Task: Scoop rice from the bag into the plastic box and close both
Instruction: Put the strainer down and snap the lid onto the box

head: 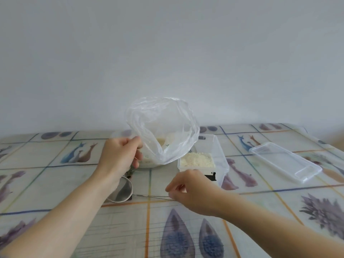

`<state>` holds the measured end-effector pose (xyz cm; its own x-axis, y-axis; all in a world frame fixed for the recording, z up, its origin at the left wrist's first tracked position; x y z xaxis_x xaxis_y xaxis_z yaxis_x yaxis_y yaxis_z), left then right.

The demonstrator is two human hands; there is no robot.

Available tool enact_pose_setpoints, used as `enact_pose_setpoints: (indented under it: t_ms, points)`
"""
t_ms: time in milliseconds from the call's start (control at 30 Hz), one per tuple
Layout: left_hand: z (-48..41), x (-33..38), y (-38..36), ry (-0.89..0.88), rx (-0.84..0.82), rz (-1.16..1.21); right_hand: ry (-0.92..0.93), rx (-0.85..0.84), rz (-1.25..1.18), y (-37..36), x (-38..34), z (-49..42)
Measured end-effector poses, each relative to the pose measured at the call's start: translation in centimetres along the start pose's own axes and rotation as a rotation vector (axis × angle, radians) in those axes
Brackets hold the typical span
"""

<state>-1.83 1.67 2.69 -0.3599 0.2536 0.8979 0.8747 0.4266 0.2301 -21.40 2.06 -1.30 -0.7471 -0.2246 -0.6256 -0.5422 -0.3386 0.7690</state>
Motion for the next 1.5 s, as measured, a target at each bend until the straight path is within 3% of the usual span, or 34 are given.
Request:
enact_pose_setpoints:
  t_ms: [100,200,533,667,800,900,967,1033,1233,1500]
  points:
    - [1.2,-0.3,-2.2,0.174,-0.274,-0.042,0.041,0.056,-0.131,1.5,0.6,1.0]
    - [2.3,-1.2,-4.7,0.251,-0.403,-0.01,0.073,0.142,-0.248,3.6,1.6,1.9]
    - [2.4,-0.9,-11.3,0.159,-0.33,-0.201,-0.149,0.416,-0.578,9.8,9.7,3.7]
    - [1.7,-1.0,-12.6,0.135,-0.385,-0.276,-0.266,0.541,-0.625,11.1,13.8,3.7]
    - [0.4,0.9,-14.0,-0.085,-0.538,-0.571,-0.403,0.675,-0.593,12.5,18.1,4.0]
    - [-0.2,4.2,-16.0,-0.422,-0.453,-0.831,-0.497,0.742,-0.559,13.6,21.1,4.7]
    - [0.0,6.1,-18.8,-0.584,-0.377,-0.767,-0.549,0.771,-0.521,14.3,22.8,5.1]
    - [0.7,7.5,-22.3,-0.638,-0.43,-0.588,-0.587,0.781,-0.448,14.8,23.9,5.4]
    - [1.7,7.1,-32.9,-0.399,-0.746,-0.389,-0.724,0.725,-0.133,16.1,26.2,6.3]
    - [-0.3,3.1,-38.7,-0.12,-0.875,-0.441,-0.771,0.709,-0.093,17.5,27.3,5.3]
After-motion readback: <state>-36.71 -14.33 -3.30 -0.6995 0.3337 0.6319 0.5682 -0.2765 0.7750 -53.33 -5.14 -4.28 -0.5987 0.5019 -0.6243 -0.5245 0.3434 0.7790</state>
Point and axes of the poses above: each hand's wrist, its own z-axis away from the middle knuckle, its own y-axis out of the back of the hand, x = y × z, the point moved 3 cm from there along -z, towards the middle knuckle, and after that the axes turned 15 degrees about -y, right-handed, at the moved point
